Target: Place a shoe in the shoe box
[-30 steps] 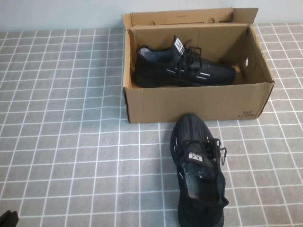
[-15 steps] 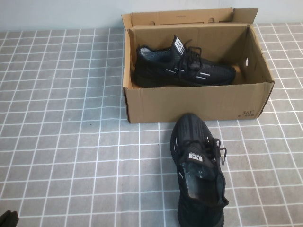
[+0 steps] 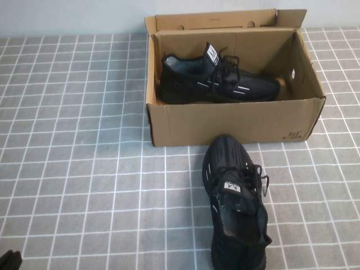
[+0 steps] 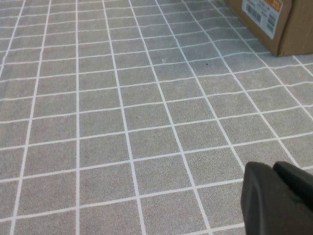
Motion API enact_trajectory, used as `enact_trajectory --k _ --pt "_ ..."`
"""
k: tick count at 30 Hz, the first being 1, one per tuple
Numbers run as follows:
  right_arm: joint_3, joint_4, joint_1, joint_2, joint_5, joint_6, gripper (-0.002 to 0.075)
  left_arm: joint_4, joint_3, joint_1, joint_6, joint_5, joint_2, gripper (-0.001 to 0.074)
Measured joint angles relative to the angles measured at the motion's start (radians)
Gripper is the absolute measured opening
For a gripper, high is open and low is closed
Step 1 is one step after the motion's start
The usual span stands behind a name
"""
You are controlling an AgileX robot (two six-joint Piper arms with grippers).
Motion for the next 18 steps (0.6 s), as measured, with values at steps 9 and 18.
enact_trajectory --k 9,18 --pt "-0.29 -0.148 0.012 0.372 0.195 -0.096 -0.0016 0.0 0.0 0.0 0.0 0.0 0.0 -0.0001" --pt "-0.506 -0.252 0.343 0.664 0.178 -0.153 -0.0016 0.0 0.0 0.0 0.0 0.0 0.0 -0.0001"
